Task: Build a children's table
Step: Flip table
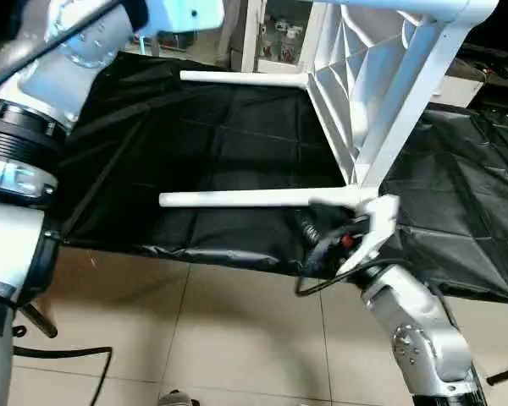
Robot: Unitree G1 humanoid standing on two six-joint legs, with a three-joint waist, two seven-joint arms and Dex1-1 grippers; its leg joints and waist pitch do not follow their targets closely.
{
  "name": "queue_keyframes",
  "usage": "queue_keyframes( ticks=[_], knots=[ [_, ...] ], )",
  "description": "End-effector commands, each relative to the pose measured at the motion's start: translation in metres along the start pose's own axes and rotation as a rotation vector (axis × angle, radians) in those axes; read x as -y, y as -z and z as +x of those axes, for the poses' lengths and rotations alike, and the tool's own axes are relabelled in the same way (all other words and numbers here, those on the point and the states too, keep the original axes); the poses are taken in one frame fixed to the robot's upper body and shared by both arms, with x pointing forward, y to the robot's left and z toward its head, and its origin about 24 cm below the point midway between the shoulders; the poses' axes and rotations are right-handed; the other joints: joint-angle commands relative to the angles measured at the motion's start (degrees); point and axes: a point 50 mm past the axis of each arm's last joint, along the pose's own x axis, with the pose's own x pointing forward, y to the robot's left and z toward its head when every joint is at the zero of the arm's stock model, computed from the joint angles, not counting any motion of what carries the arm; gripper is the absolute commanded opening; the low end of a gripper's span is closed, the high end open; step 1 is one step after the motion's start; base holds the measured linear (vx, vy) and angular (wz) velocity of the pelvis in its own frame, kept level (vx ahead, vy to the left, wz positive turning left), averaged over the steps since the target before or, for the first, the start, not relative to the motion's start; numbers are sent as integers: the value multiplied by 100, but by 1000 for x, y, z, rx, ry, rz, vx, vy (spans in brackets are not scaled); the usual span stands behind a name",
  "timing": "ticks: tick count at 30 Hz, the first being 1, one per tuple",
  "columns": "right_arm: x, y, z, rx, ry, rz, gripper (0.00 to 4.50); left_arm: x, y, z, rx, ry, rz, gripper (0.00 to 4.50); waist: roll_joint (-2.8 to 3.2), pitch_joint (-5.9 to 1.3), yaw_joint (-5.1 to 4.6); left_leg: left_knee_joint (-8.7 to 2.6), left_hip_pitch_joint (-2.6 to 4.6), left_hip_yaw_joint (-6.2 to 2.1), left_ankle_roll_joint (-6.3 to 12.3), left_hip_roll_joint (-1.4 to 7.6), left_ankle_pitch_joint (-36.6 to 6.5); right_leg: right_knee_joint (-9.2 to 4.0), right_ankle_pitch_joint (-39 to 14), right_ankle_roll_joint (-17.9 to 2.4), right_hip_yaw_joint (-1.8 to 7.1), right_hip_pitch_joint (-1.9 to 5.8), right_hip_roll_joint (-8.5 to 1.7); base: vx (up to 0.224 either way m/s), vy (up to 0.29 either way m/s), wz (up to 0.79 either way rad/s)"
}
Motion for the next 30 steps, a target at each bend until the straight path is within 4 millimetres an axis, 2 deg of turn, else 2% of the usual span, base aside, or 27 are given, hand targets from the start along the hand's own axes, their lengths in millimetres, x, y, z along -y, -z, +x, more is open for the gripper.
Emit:
queue_keyframes(
  ticks=[1,4,6,9,11,16,21,25,26,28,30],
  knots=[
    [-6,-9,-3,66,-56,-4,376,-4,-4,3,21,-7,-20,282,183,-347,13,-633,208,-253,-499,442,-1653,-282,-540,-1225,142,169,-363,0,0,0],
    [-13,-18,-4,129,-107,-2,376,-2,-2,2,14,-8,-34,253,177,-351,17,-635,204,-257,-464,442,-1646,-280,-516,-1222,143,171,-364,0,0,0],
    [-15,-20,-4,140,-118,-11,376,-2,-1,3,12,-12,-42,238,201,-343,20,-636,206,-255,-472,440,-1640,-282,-522,-1208,145,161,-357,0,0,0],
    [-16,-20,-5,145,-134,-19,376,-1,0,3,9,-9,-46,212,194,-342,23,-643,205,-259,-497,436,-1718,-300,-685,-1164,147,161,-357,0,0,0],
    [-17,-20,-5,146,-137,-20,376,-1,0,3,6,-13,-51,209,178,-343,24,-642,216,-256,-504,441,-1738,-307,-737,-1142,148,148,-359,0,0,0],
    [-16,-21,-5,148,-141,-25,376,-1,2,3,-3,-28,-73,194,182,-338,39,-636,200,-251,-472,438,-1601,-296,-658,-1160,152,159,-361,0,0,0],
    [-14,-19,-6,132,-120,-30,376,-3,5,1,-15,-71,-166,188,189,-332,61,-634,199,-245,-469,435,-1570,-296,-695,-1179,153,157,-363,0,0,0],
    [-6,-8,-5,49,-45,-10,376,-2,9,0,-30,-110,-270,188,190,-321,72,-628,189,-240,-446,428,-1507,-309,-829,-1209,162,162,-377,0,0,0],
    [-2,4,-5,-30,-3,27,376,0,11,-2,-36,-143,-368,188,199,-325,64,-625,178,-241,-449,421,-1412,-293,-772,-1267,157,173,-370,0,0,0],
    [0,12,-5,-82,16,56,376,4,13,-2,-38,-163,-471,188,178,-335,69,-597,178,-212,-373,407,-1281,-295,-717,-1338,157,180,-365,0,0,0],
    [7,16,-5,-105,99,66,376,5,10,-2,-20,-197,-508,188,192,-338,84,-589,161,-204,-304,412,-1127,-298,-713,-1367,166,191,-386,0,0,0]
  ],
)
